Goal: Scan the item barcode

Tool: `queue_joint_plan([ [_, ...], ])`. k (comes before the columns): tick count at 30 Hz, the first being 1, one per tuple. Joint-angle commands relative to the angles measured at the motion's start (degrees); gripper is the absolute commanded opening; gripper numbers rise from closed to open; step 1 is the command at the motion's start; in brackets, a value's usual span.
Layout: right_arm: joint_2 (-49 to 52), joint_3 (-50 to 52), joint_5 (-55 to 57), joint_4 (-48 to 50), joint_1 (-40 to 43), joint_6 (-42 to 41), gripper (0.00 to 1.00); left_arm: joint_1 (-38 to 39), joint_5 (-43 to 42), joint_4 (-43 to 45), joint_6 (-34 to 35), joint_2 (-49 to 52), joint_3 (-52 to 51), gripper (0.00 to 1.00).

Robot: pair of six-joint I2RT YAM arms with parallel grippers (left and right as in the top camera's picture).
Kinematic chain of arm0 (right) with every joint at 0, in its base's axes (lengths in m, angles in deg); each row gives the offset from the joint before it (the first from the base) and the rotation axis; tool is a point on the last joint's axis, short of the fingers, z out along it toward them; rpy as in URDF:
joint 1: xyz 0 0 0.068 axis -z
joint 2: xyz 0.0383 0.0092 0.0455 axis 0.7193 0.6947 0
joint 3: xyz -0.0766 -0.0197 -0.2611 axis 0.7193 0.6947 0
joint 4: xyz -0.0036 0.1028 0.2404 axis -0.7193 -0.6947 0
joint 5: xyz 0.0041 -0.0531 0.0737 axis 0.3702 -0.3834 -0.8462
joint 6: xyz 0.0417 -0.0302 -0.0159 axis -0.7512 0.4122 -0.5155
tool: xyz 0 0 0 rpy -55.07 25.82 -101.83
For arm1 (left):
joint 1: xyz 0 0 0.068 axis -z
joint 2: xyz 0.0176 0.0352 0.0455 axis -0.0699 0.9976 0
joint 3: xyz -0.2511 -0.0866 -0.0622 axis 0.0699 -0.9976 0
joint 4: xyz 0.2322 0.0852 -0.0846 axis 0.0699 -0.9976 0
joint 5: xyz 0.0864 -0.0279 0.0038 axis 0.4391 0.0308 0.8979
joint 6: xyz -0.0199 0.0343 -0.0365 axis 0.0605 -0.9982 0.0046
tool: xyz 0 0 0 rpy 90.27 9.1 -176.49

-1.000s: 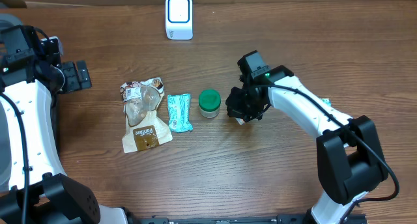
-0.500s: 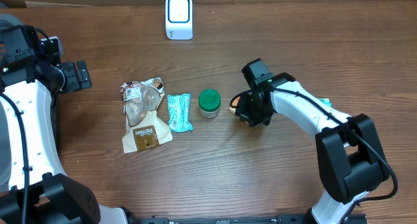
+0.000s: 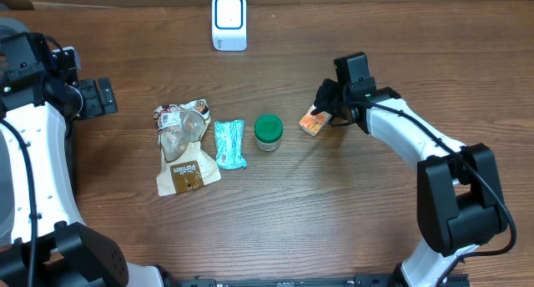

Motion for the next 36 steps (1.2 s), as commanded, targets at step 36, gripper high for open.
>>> queue_joint_plan([
  [36, -0.35, -10.54, -3.74, -19.74, -5.38, 8.63, 0.2, -0.63, 0.37, 0.24, 0.76, -0.31, -0.31, 1.0],
])
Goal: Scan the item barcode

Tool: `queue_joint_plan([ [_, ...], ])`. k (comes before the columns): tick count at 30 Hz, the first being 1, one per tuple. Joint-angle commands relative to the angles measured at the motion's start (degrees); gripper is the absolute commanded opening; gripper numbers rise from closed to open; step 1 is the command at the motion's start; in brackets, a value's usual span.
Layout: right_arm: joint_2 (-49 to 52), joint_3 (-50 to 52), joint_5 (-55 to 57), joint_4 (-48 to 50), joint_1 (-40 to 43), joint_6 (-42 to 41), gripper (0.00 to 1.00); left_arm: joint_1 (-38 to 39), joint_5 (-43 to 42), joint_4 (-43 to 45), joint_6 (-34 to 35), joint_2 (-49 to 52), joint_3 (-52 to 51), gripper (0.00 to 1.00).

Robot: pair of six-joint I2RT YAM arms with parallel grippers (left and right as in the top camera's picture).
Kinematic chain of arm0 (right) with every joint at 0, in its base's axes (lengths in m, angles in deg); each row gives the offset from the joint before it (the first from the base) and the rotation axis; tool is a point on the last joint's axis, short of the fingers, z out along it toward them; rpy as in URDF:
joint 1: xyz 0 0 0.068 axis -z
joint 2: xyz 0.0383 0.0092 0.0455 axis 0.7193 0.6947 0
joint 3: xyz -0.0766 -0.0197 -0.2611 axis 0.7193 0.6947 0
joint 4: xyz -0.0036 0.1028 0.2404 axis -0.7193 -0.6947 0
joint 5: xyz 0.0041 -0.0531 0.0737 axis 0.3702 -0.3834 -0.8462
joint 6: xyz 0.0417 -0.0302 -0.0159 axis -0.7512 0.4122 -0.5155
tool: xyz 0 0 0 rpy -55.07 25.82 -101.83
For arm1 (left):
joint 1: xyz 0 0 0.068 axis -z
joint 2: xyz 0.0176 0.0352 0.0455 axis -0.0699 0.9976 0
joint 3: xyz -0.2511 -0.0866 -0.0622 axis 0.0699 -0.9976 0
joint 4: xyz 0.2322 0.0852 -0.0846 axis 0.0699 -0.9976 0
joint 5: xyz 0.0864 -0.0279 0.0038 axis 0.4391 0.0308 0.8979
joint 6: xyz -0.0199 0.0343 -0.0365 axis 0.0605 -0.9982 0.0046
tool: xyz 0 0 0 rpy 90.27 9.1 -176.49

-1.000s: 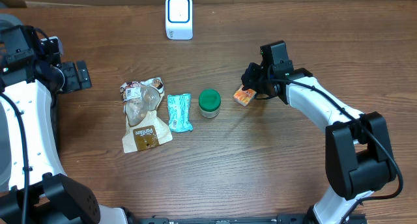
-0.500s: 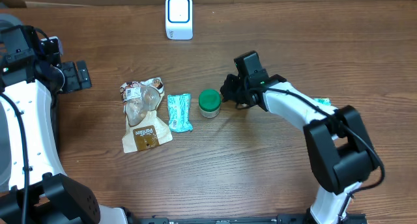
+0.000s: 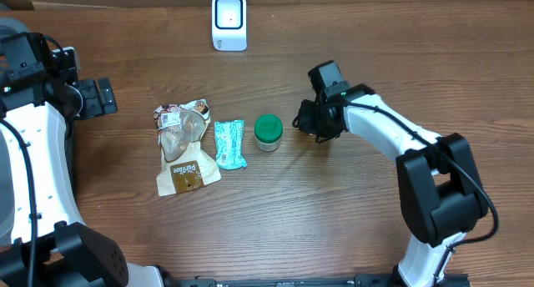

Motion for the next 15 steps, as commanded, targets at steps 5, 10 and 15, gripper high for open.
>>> queue_joint_plan([
  [5, -5.86, -10.4, -0.26, -11.34, 3.5, 6.32, 0.29, -0.63, 0.37, 0.26, 0.76, -0.31, -0.31, 1.0],
  [10, -5.2, -10.4, -4.59, -16.2, 9.7, 7.63, 0.31, -0.63, 0.39, 0.24, 0.76, -0.31, -0.31, 1.0],
  [15, -3.72, -9.16, -8.0, -17.2, 12.28, 11.91, 0.36, -0.63, 0.37, 0.24, 0.76, -0.31, -0.31, 1.0],
])
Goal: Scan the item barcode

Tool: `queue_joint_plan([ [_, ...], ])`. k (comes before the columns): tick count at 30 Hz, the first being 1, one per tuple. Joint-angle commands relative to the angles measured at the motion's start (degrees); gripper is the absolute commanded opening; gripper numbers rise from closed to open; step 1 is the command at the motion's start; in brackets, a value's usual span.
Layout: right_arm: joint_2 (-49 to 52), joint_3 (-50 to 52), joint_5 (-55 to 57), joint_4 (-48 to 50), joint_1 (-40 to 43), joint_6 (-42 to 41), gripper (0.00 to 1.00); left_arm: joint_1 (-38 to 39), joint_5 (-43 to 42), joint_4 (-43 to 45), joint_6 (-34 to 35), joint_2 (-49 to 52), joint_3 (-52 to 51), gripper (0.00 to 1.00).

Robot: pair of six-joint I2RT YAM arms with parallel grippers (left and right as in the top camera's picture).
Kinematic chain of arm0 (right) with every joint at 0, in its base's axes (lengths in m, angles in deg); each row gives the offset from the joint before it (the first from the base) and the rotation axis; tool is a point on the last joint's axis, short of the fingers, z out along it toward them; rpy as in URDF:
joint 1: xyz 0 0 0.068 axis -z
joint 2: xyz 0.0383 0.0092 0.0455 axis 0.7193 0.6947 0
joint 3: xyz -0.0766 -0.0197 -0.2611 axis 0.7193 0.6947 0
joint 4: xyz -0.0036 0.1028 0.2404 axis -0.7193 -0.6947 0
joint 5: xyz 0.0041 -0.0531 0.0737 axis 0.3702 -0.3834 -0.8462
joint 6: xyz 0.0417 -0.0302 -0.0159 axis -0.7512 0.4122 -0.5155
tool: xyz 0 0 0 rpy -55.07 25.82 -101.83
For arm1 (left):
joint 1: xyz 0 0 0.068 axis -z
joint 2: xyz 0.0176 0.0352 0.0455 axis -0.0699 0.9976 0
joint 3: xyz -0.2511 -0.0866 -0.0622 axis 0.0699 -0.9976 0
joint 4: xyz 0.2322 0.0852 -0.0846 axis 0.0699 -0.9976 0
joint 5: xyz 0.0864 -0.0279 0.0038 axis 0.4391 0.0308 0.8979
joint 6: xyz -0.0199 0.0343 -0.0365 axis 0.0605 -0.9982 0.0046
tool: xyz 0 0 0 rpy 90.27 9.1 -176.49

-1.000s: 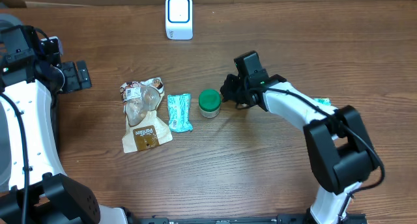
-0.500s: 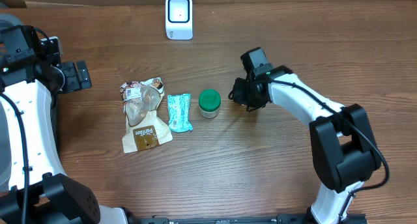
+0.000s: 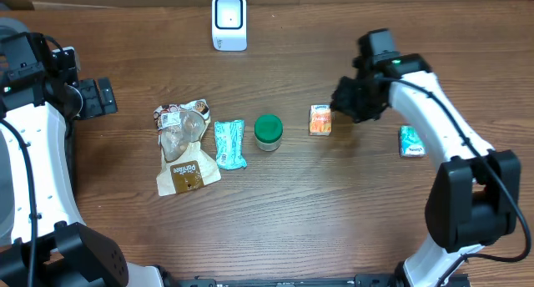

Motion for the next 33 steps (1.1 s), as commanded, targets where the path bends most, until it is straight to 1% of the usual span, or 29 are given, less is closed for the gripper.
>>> queue_joint_plan([
  [1, 0.98, 1.03, -3.65, 0.46, 0.26, 3.69, 0.38, -0.63, 0.39, 0.24, 0.76, -0.31, -0.31, 1.0],
  [2, 1.42, 1.51, -3.74, 0.74, 0.24, 3.85, 0.39, -0.63, 0.37, 0.26, 0.76, -0.31, -0.31, 0.99],
  [8, 6.43, 3.78, -5.97, 3.89, 0.24, 4.9, 0.4, -0.63, 0.39, 0.24, 0.76, -0.31, -0.31, 0.99],
  [17, 12.83, 3.78, -6.05, 5.25, 0.13, 4.92, 0.38, -0.63, 0.37, 0.26, 0.76, -0.31, -0.31, 1.0],
  [19, 13.35, 3.78, -6.08, 5.27, 0.02, 4.9, 0.34, -0.63, 0.39, 0.24, 0.76, -0.31, -0.31, 0.99],
  [20, 13.6, 3.78, -6.05, 5.29, 0.02, 4.9, 0.29, -0.63, 0.37, 0.24, 0.76, -0.31, -0.31, 1.0],
  [23, 13.6, 3.78, -6.29, 5.25, 0.02, 4.85, 0.09, -0.63, 0.37, 0.24, 0.76, -0.31, -0.31, 1.0],
  [24, 13.6, 3.76, -6.97, 5.2, 0.04, 4.66, 0.04, -0.63, 0.37, 0.24, 0.76, -0.31, -0.31, 0.99],
  [30, 13.55, 2.34, -13.42, 4.22, 0.61, 5.2, 0.04, -0.63, 0.39, 0.24, 0.76, -0.31, -0.31, 1.0],
  [33, 12.94, 0.04, -21.22, 2.38, 0.9, 8.7, 0.04, -0.63, 0.37, 0.24, 0.76, -0.31, -0.31, 1.0],
])
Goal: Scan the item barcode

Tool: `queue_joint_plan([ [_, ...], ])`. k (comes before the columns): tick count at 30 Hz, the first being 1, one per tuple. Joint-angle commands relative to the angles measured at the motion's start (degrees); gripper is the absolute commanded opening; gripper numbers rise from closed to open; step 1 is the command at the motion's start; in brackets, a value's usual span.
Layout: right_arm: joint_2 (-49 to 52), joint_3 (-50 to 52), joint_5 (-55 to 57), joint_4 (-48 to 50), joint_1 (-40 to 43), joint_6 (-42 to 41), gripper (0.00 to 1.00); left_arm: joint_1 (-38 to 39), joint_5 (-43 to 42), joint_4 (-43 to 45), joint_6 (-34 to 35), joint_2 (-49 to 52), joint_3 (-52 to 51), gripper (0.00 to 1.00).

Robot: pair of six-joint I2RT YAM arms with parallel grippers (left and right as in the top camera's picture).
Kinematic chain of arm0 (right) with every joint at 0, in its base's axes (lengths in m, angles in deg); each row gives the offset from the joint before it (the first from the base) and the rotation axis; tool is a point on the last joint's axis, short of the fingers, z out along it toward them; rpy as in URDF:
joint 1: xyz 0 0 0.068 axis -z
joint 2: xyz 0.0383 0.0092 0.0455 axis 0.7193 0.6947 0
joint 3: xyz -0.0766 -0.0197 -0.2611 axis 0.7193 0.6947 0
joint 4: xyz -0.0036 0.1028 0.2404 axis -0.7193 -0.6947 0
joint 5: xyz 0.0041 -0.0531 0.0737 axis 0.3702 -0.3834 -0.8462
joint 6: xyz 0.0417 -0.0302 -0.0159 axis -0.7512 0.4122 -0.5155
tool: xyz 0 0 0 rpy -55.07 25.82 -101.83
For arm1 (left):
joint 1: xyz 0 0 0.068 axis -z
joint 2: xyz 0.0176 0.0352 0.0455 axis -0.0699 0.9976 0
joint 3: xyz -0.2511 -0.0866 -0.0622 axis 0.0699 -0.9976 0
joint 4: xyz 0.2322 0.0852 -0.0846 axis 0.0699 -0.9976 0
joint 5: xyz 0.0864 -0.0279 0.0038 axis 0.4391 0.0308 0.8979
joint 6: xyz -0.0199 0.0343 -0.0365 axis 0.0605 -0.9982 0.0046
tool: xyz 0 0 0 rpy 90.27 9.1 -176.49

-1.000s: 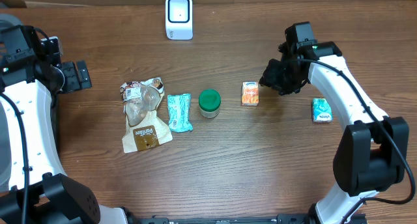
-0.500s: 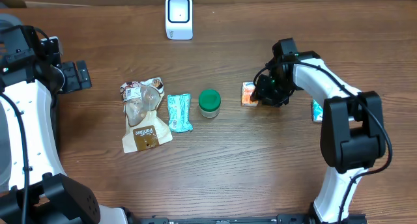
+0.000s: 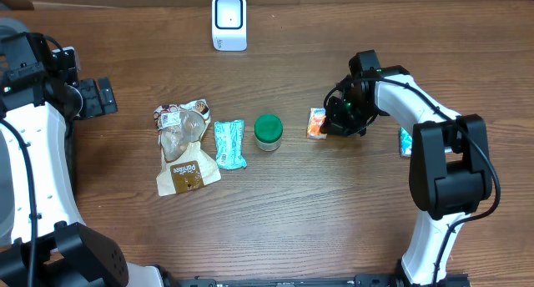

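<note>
A small orange box (image 3: pixel 314 123) lies on the wooden table right of centre. My right gripper (image 3: pixel 336 118) is down at the box's right edge and covers part of it. Its fingers are dark against the arm, so whether they grip the box does not show. The white barcode scanner (image 3: pixel 229 22) stands at the back, left of centre, well away from the box. My left gripper (image 3: pixel 98 96) rests at the far left, away from all items, and its jaw state is unclear.
A green-lidded jar (image 3: pixel 268 132), a teal packet (image 3: pixel 229 144) and a brown snack bag (image 3: pixel 182 147) lie in a row left of the box. Another small teal item (image 3: pixel 405 142) peeks out behind the right arm.
My right gripper was up and to the right of the orange box, apart from it. Now it is low against the box's right edge. The box sits slightly further left.
At first my right gripper was at the tilted orange box. Then it was further left, near the jar, covering the box. Later the box lay flat in the open with the gripper apart from it. Now the gripper is back at the box.
</note>
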Motion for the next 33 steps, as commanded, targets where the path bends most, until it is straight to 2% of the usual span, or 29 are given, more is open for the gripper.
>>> queue_joint_plan([
  [1, -0.11, -3.61, -11.37, -1.16, 0.57, 4.63, 0.04, -0.63, 0.37, 0.26, 0.76, -0.31, -0.31, 1.0],
  [5, -3.74, -6.84, -28.85, -2.8, 1.25, 9.27, 0.04, -0.63, 0.37, 0.26, 0.76, -0.31, -0.31, 1.0],
  [8, -6.67, -7.82, -39.08, -2.03, 1.53, 9.73, 0.04, -0.63, 0.37, 0.24, 0.76, -0.31, -0.31, 0.99],
  [15, -10.29, -7.87, -63.17, 8.02, 1.55, 7.69, 0.04, -0.63, 0.37, 0.24, 0.76, -0.31, -0.31, 0.99],
  [17, -10.45, -7.98, -63.14, 11.15, 1.55, 2.16, 0.04, -0.63, 0.39, 0.24, 0.76, -0.31, -0.31, 0.99],
  [21, -10.64, -7.96, -63.17, 13.88, 1.55, -2.54, 0.04, -0.63, 0.39, 0.24, 0.76, -0.31, -0.31, 1.0],
  [26, -14.51, -7.96, -63.19, 13.16, 1.55, -2.67, 0.04, -0.63, 0.39, 0.26, 0.76, -0.31, -0.31, 1.0],
  [33, -25.57, -7.96, -63.19, 13.22, 1.79, -2.64, 0.04, -0.63, 0.37, 0.24, 0.76, -0.31, -0.31, 1.0],
])
